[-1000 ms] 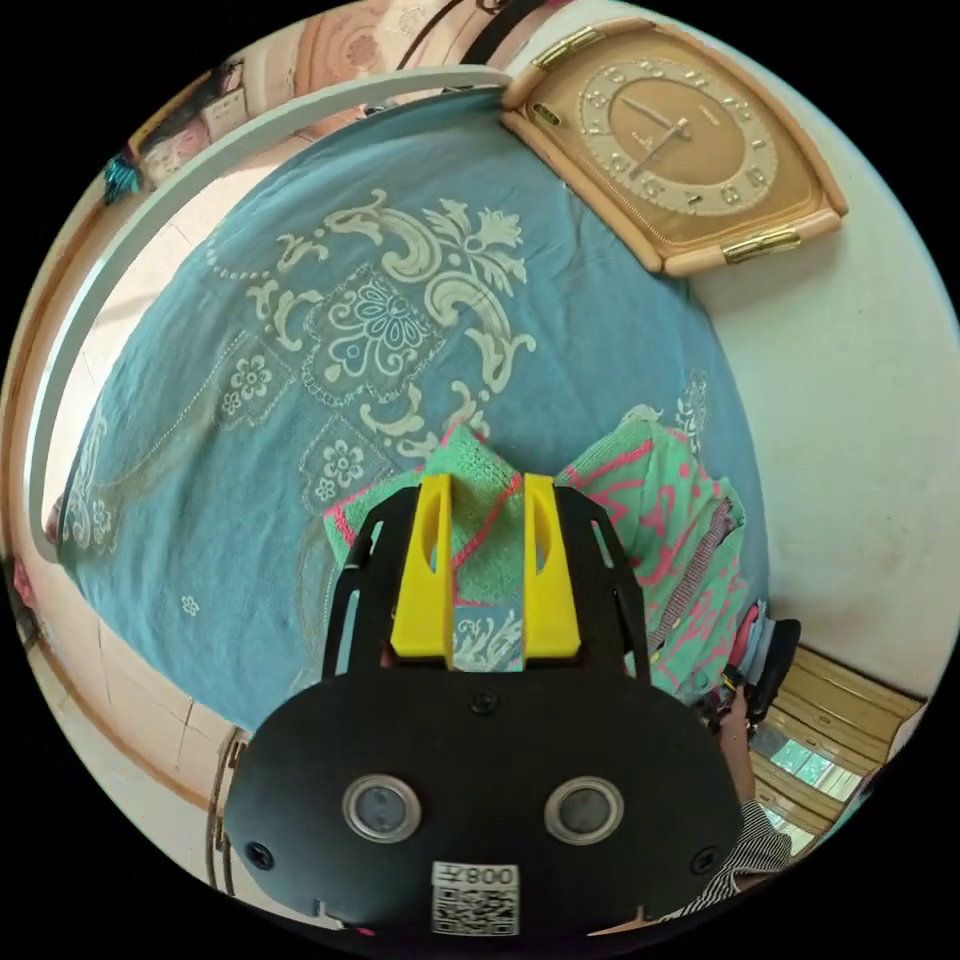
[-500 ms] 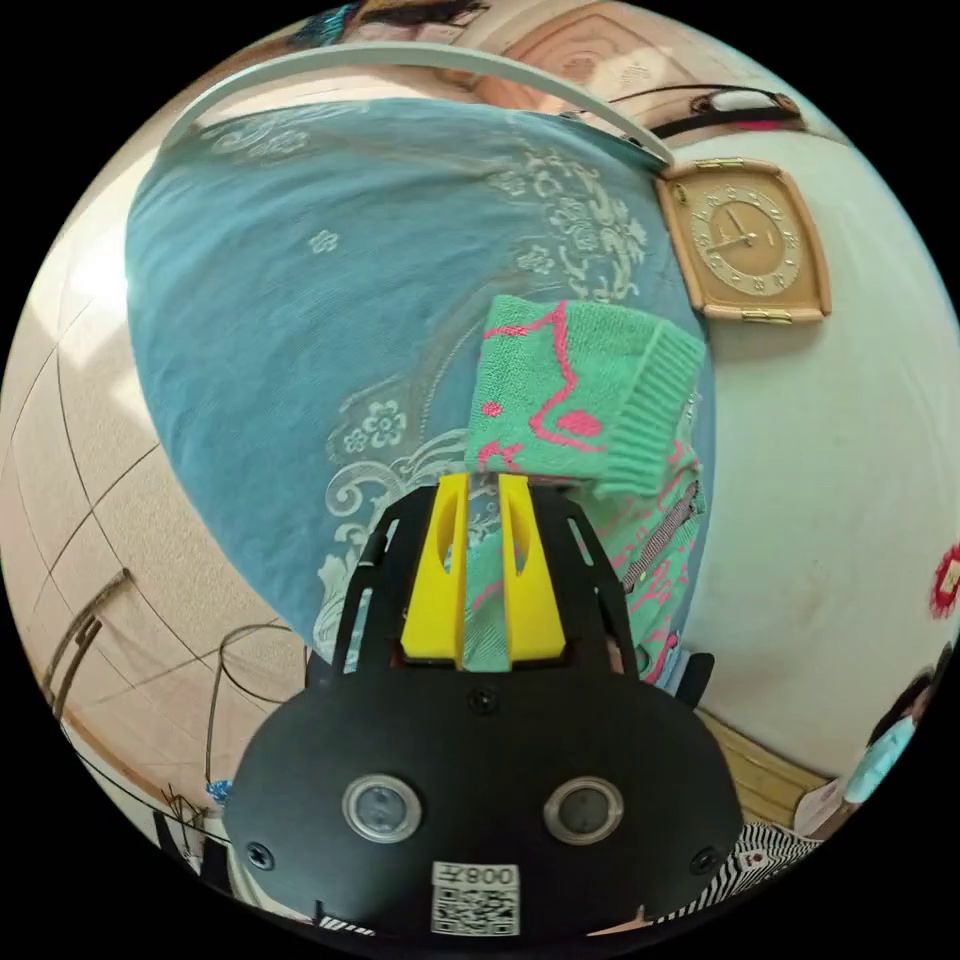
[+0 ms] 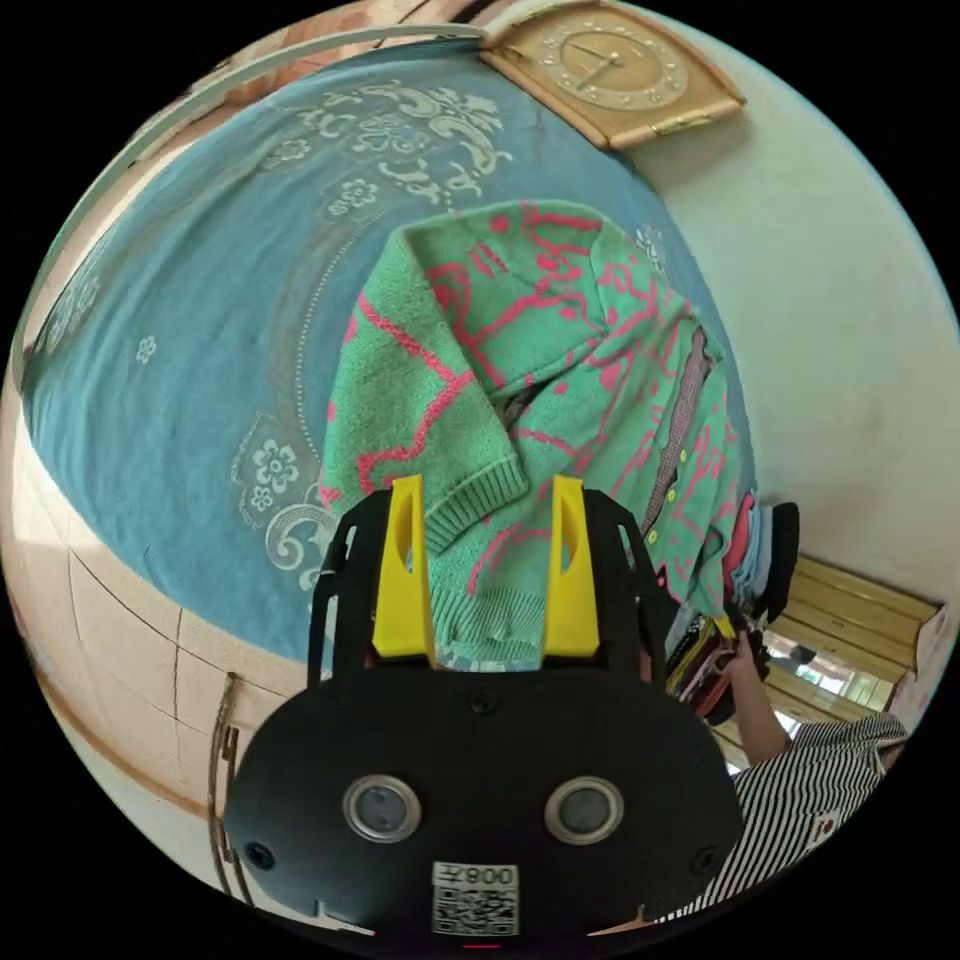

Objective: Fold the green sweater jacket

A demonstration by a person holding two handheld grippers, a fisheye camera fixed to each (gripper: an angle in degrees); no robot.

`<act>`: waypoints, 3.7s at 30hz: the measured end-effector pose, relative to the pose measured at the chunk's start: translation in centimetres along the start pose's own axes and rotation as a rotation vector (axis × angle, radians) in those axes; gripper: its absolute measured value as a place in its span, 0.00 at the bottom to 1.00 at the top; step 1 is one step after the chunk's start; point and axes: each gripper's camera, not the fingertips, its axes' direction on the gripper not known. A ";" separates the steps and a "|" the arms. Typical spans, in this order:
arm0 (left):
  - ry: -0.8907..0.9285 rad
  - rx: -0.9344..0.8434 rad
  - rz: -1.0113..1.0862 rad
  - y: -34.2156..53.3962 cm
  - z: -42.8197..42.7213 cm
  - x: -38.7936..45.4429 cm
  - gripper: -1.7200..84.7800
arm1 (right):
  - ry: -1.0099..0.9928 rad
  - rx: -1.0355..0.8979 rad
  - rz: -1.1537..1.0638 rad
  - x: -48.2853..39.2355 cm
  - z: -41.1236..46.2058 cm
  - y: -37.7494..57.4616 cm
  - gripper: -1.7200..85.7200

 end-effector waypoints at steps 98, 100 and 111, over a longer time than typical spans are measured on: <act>0.191 -0.388 -0.054 34.5 19.5 1.7 0.06 | 0.958 -0.614 -1.695 -46.0 29.0 73.7 0.11; 0.255 -0.377 -0.075 35.4 19.4 0.2 0.05 | 0.969 -0.612 -1.711 -46.1 29.2 74.7 0.11; 0.454 -0.239 -0.023 41.2 17.4 -5.4 0.03 | 0.921 -0.559 -1.839 -44.2 27.0 77.2 0.05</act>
